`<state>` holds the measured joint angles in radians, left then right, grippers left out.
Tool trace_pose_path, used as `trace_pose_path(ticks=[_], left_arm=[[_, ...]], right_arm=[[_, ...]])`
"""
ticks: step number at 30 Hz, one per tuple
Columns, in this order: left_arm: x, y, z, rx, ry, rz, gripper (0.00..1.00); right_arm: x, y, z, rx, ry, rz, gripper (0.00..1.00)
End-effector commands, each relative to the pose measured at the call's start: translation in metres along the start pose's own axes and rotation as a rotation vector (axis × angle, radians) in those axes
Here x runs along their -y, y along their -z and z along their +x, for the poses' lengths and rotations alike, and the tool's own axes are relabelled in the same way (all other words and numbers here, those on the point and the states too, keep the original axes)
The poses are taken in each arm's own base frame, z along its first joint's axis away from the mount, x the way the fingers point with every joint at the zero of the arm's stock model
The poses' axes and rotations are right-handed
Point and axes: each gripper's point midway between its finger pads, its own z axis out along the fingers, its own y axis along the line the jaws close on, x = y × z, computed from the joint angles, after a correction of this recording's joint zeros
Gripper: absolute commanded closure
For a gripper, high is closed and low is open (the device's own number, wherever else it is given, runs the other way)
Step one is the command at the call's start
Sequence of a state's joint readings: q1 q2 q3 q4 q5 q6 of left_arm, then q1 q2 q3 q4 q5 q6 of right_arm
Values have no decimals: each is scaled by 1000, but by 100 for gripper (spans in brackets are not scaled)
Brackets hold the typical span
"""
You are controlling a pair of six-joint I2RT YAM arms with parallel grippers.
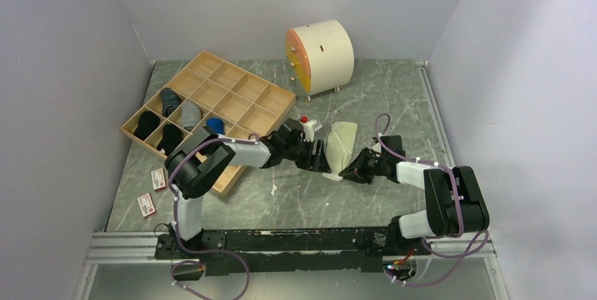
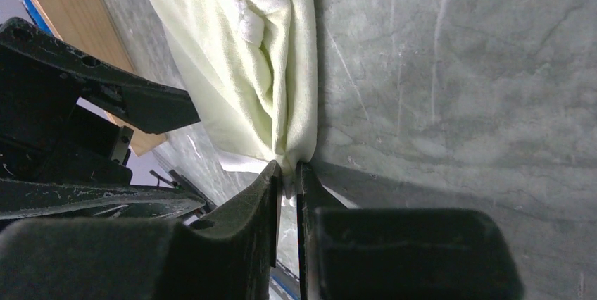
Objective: Roll the underwear
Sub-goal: Roll the underwear to the center of the board.
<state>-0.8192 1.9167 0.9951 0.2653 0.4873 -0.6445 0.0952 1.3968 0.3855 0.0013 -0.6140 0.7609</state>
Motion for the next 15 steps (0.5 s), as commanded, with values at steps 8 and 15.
trace_pose_path(ticks=[8, 15], left_arm=[[-13, -13, 17, -40, 59, 73, 36], [-21, -13, 32, -65, 77, 72, 41]], right_arm=[[45, -5, 10, 3, -15, 167, 86], [46, -5, 12, -1, -19, 165, 86]])
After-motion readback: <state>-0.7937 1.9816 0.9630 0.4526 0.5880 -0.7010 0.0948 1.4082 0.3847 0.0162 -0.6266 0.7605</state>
